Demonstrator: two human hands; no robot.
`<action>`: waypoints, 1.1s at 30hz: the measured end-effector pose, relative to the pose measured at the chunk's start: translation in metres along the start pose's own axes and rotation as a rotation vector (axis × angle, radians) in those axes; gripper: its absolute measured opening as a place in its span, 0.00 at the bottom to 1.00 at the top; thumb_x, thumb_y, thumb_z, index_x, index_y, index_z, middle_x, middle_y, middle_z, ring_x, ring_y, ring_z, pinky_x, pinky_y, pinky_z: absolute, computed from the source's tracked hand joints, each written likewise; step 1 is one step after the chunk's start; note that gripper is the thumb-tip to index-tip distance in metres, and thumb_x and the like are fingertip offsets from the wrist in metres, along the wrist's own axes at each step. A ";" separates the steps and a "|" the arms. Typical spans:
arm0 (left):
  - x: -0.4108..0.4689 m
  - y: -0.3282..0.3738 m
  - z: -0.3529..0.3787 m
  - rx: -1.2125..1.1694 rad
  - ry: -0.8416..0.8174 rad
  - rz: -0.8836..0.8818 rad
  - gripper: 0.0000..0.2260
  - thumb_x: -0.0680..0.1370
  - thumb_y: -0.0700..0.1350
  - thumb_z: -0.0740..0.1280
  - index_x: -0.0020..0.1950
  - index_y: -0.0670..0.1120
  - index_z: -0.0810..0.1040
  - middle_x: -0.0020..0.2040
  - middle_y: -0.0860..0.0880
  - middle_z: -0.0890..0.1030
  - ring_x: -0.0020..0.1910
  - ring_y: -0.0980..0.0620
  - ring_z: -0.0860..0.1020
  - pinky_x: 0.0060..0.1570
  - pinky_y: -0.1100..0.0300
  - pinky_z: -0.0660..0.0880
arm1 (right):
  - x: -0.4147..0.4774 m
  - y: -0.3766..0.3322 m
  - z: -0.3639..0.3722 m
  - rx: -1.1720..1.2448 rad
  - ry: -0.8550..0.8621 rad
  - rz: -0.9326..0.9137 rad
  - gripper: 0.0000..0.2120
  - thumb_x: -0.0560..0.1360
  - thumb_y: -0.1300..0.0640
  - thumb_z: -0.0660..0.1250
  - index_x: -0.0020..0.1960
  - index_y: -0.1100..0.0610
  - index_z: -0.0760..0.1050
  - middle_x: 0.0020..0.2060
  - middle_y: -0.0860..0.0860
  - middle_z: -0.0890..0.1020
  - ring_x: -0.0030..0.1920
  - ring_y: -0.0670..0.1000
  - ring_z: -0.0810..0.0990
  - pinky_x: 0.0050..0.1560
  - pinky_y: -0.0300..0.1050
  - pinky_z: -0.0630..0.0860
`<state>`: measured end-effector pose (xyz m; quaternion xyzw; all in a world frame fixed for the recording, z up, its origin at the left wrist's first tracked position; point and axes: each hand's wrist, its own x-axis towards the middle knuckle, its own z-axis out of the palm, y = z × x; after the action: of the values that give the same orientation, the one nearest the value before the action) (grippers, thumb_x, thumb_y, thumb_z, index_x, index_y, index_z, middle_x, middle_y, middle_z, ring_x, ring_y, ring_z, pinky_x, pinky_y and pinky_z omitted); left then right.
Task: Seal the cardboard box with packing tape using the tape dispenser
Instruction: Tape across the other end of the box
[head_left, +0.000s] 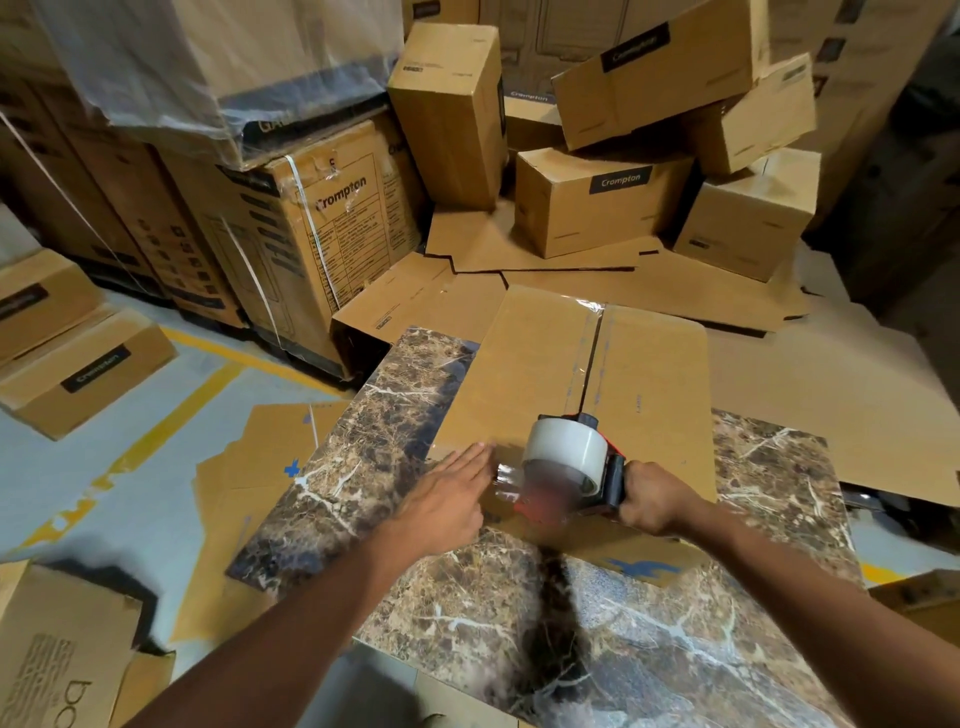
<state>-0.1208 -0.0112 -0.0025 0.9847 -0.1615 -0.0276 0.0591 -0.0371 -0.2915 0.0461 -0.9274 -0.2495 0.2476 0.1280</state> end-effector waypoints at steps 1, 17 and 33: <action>0.005 0.005 0.000 -0.027 0.016 0.003 0.28 0.79 0.47 0.56 0.78 0.40 0.57 0.80 0.44 0.47 0.79 0.51 0.45 0.77 0.56 0.42 | 0.002 0.003 0.003 -0.003 0.008 0.011 0.04 0.75 0.52 0.69 0.46 0.51 0.80 0.37 0.48 0.80 0.40 0.52 0.78 0.38 0.41 0.69; 0.012 0.028 0.003 -0.062 -0.064 -0.107 0.39 0.77 0.43 0.61 0.80 0.46 0.40 0.79 0.50 0.36 0.77 0.54 0.37 0.73 0.60 0.33 | -0.035 0.060 -0.008 0.009 0.019 0.087 0.12 0.74 0.45 0.70 0.48 0.54 0.81 0.41 0.52 0.84 0.41 0.53 0.81 0.39 0.44 0.74; 0.031 0.091 0.019 -0.015 -0.072 0.024 0.41 0.74 0.45 0.60 0.79 0.46 0.37 0.80 0.47 0.40 0.78 0.53 0.36 0.77 0.53 0.41 | -0.044 0.058 -0.007 -0.052 -0.001 0.128 0.10 0.73 0.60 0.64 0.34 0.52 0.69 0.34 0.55 0.76 0.40 0.59 0.78 0.31 0.44 0.67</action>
<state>-0.1211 -0.1088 -0.0114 0.9806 -0.1751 -0.0636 0.0608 -0.0426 -0.3645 0.0484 -0.9443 -0.1963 0.2493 0.0876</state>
